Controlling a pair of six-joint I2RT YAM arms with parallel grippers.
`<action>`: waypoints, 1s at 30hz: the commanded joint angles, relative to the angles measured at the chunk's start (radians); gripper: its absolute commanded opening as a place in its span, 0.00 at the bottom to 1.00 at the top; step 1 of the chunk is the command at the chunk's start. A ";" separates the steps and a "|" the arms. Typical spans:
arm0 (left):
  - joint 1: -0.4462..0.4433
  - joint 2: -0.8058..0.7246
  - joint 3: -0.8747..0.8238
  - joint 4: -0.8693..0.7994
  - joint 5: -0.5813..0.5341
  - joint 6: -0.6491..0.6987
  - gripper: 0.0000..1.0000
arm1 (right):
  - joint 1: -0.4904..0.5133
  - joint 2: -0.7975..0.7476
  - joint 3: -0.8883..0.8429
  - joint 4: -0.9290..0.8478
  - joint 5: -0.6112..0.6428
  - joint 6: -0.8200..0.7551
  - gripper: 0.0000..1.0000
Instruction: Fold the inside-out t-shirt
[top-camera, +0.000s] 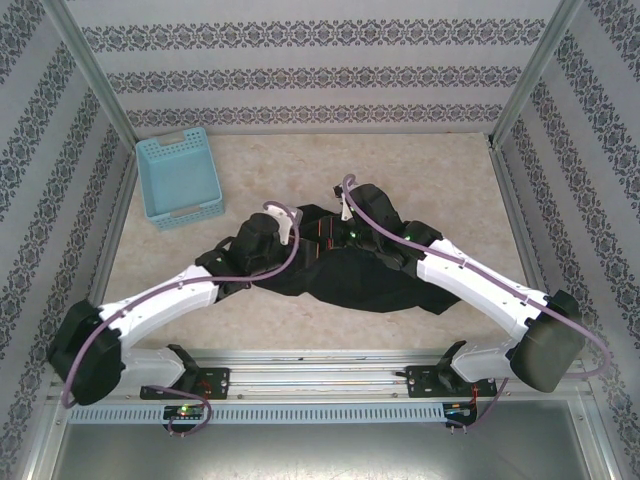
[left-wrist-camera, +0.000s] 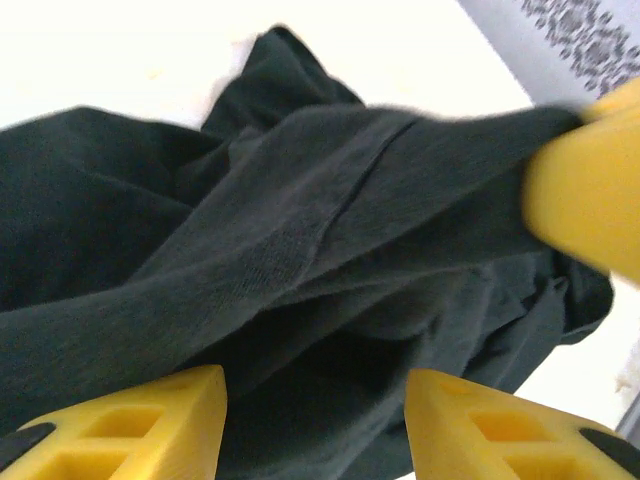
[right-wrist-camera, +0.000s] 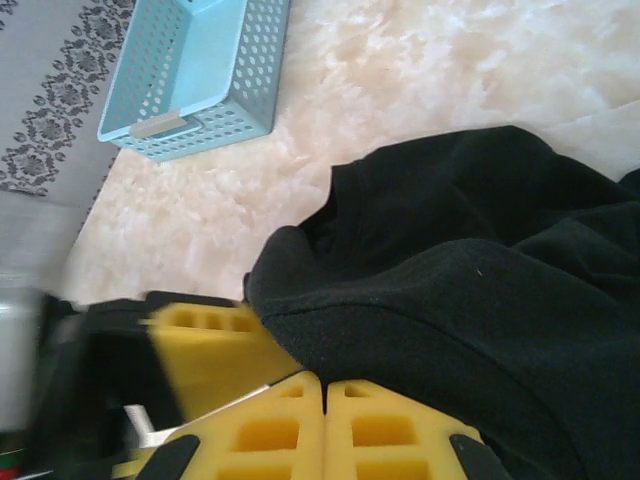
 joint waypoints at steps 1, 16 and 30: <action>-0.012 0.036 0.012 0.108 0.002 -0.018 0.48 | 0.017 -0.022 -0.009 0.057 -0.031 0.036 0.00; -0.012 0.021 -0.014 0.103 -0.030 -0.019 0.00 | -0.020 -0.008 -0.020 0.021 0.040 0.070 0.00; 0.007 -0.164 -0.201 0.249 0.128 -0.025 0.00 | -0.135 0.041 0.008 -0.062 0.062 0.005 0.31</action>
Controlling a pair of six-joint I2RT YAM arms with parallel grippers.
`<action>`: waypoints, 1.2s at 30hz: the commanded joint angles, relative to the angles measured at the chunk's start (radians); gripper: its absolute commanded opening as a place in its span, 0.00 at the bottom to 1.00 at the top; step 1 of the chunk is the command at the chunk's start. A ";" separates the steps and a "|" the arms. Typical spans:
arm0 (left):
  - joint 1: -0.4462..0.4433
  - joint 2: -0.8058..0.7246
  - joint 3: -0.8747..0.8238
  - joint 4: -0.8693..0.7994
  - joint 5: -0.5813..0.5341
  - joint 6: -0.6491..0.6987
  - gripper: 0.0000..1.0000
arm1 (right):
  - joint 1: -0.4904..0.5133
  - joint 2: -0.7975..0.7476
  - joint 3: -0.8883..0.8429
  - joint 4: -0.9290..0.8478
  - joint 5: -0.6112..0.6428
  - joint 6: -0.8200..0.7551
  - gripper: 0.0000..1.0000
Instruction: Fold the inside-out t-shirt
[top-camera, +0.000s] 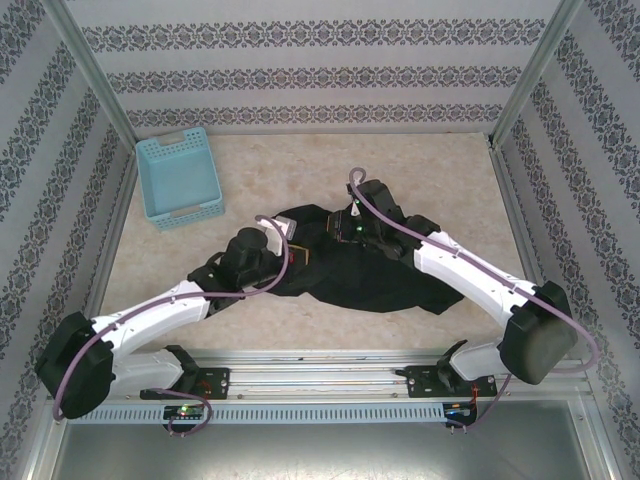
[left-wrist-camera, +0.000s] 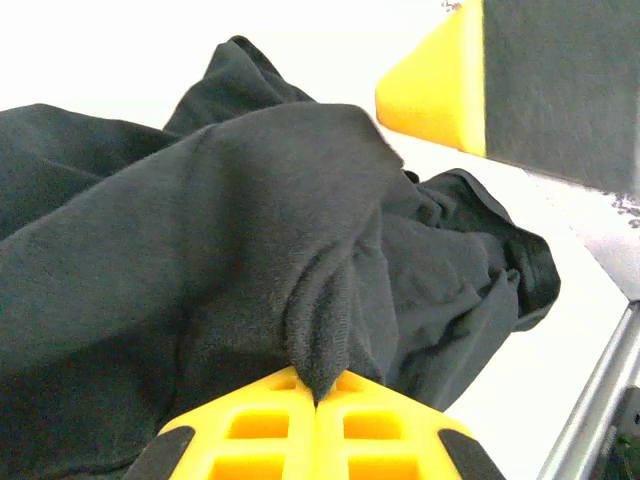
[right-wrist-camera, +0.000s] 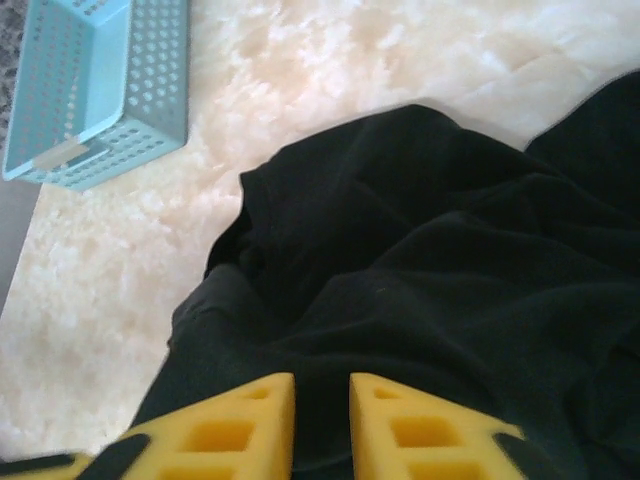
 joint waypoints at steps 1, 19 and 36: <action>0.015 -0.031 -0.034 0.098 0.066 -0.012 0.00 | -0.017 -0.034 0.015 -0.038 0.062 -0.059 0.33; 0.051 -0.006 -0.067 0.066 0.060 -0.019 0.00 | 0.110 0.148 -0.129 0.211 -0.005 -0.017 0.32; 0.052 -0.041 -0.117 0.051 0.027 -0.023 0.00 | 0.091 0.424 0.041 0.120 0.101 -0.005 0.09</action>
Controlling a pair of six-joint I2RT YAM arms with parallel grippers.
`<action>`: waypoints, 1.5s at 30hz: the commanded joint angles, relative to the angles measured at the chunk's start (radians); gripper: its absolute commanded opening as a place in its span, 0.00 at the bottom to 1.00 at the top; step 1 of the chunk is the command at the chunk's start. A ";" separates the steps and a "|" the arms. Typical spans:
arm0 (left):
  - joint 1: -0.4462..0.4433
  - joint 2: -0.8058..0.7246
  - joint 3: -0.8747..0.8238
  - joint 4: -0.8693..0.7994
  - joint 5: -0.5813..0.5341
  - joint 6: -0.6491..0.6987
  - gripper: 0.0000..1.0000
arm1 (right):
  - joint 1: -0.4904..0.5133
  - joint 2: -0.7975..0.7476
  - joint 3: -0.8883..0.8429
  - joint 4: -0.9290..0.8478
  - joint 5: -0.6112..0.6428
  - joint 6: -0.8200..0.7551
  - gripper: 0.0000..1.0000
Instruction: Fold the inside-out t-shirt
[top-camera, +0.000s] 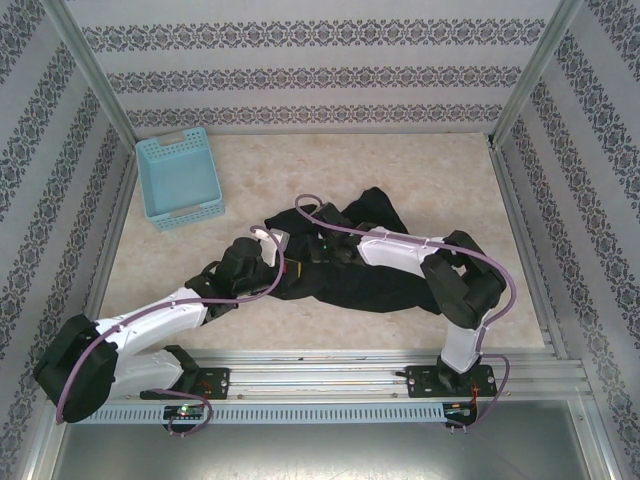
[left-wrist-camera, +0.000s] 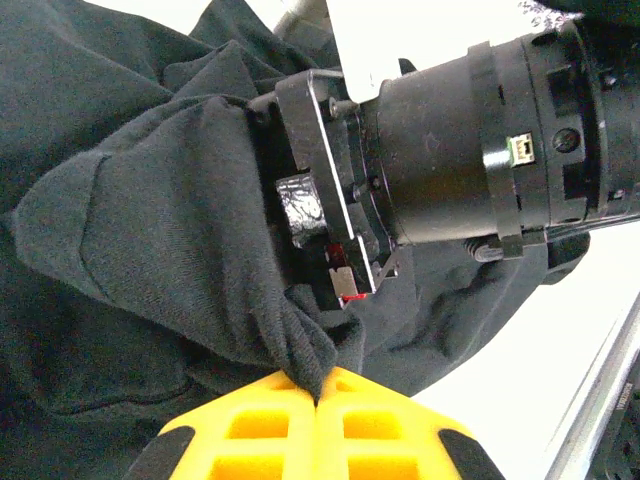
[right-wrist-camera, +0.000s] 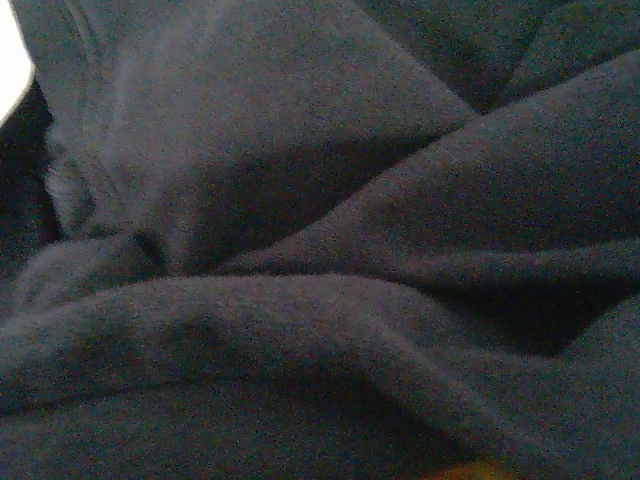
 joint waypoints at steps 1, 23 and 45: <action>0.013 -0.032 -0.012 0.024 -0.032 -0.005 0.00 | 0.001 -0.034 0.005 -0.031 0.076 -0.012 0.04; 0.107 0.098 0.012 -0.041 -0.103 -0.042 0.00 | -0.070 -0.646 -0.408 0.205 -0.131 0.002 0.00; 0.070 0.136 0.009 0.173 0.164 -0.071 0.00 | 0.067 -0.576 -0.221 -0.277 0.291 -0.046 0.56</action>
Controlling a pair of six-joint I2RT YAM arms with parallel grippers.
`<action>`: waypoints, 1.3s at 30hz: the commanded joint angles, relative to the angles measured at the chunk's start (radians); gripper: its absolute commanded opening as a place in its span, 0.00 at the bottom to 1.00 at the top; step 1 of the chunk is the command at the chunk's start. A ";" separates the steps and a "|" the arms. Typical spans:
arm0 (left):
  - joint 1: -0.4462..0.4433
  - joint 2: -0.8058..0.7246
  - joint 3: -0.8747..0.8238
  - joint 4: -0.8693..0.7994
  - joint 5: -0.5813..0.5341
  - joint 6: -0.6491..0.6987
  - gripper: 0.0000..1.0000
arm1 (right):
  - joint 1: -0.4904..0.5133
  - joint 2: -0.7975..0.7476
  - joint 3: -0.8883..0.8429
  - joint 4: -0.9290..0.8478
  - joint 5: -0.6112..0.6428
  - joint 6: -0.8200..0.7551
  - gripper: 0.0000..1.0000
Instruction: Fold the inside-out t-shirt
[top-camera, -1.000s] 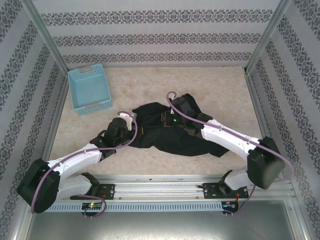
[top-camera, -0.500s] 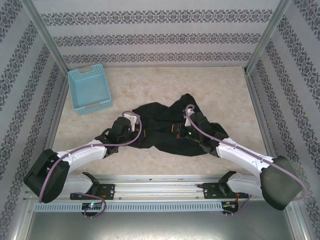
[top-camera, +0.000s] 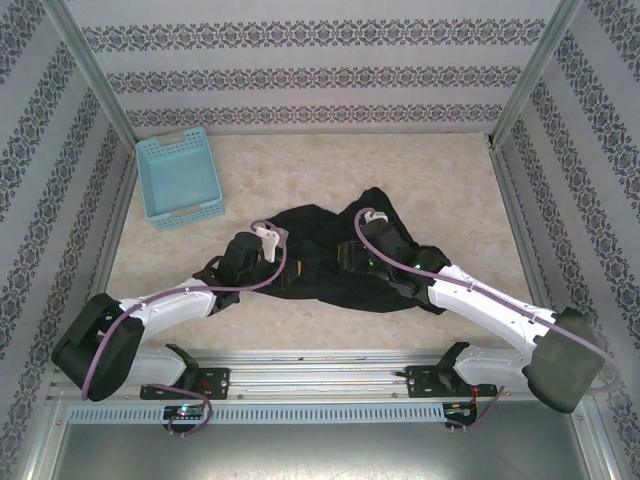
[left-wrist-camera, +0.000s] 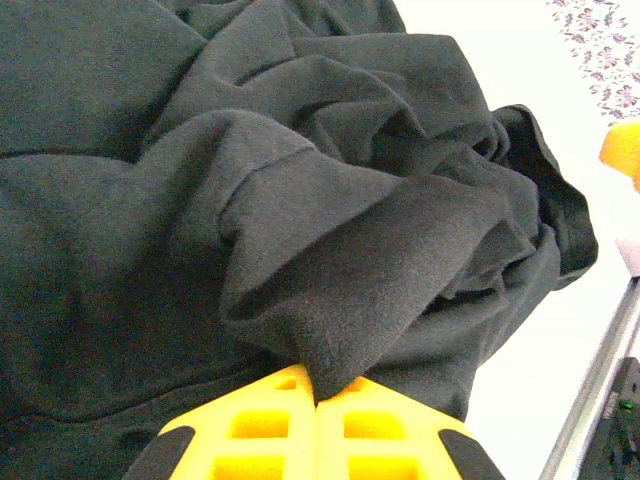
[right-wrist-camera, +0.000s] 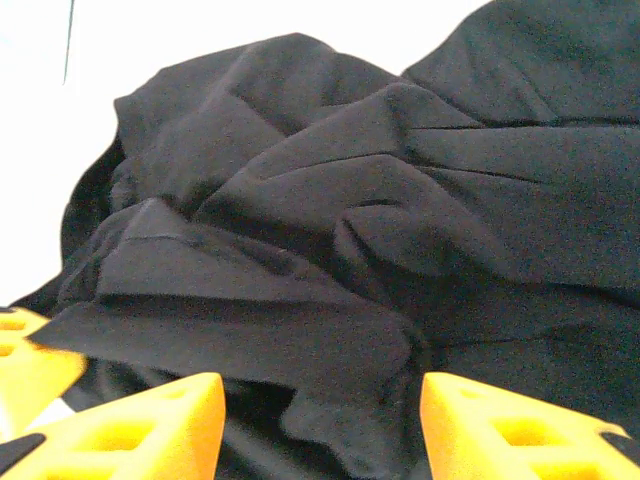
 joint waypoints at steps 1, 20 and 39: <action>-0.014 -0.013 0.015 0.065 0.031 -0.010 0.00 | 0.044 0.079 0.082 -0.145 0.082 -0.003 0.56; -0.035 -0.017 0.011 0.065 0.018 -0.005 0.00 | 0.125 0.421 0.245 -0.303 0.149 0.259 0.41; 0.071 0.045 0.102 -0.047 -0.051 -0.010 0.00 | 0.041 0.015 0.057 -0.023 -0.113 0.043 0.00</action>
